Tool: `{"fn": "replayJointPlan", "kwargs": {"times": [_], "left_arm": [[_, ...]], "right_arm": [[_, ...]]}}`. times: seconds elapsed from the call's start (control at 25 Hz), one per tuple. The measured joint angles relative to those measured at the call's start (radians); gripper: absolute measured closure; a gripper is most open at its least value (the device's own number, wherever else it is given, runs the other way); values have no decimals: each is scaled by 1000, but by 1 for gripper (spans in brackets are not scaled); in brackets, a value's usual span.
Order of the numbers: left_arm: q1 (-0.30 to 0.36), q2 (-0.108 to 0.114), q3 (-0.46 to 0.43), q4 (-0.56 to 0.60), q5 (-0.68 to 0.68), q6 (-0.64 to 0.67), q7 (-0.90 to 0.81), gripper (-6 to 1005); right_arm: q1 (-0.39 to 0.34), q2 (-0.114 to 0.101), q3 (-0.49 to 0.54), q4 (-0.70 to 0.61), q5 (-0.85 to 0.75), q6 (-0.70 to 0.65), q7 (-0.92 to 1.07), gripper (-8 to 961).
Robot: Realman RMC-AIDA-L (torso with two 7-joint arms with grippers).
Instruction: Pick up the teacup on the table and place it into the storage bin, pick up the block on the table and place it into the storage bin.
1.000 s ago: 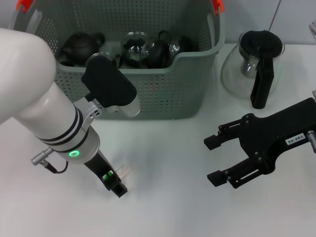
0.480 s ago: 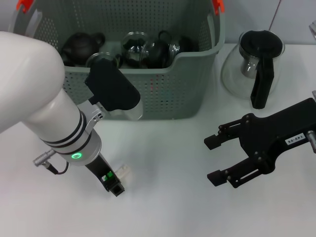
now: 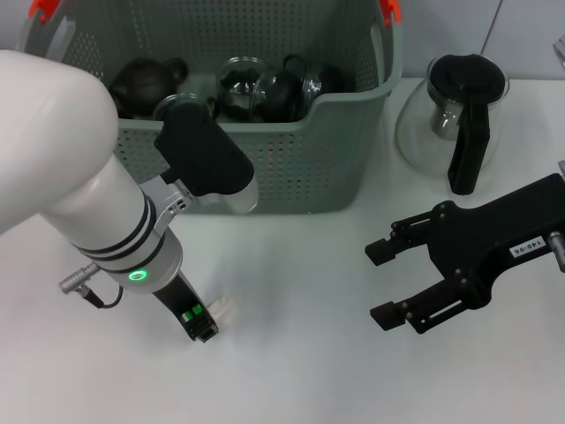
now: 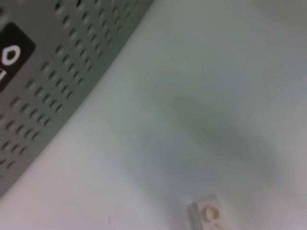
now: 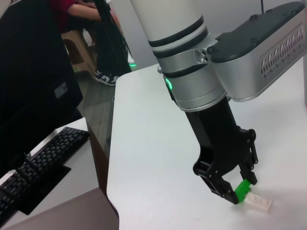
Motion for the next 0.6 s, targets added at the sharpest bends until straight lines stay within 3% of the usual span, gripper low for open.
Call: {"fn": "replayJointPlan", "kwargs": {"times": [0.24, 0.4, 0.6], "left_arm": [[16, 4, -50, -119, 28, 88, 19, 586], [40, 1, -217, -280, -10, 221, 87, 586], [3, 8, -531, -460, -182, 356, 155, 585]], "right_arm": [[-1, 0, 0, 0, 2, 2, -1, 69], [-1, 1, 0, 0, 5, 1, -1, 69], [1, 4, 1, 0, 8, -3, -1, 71]]}}
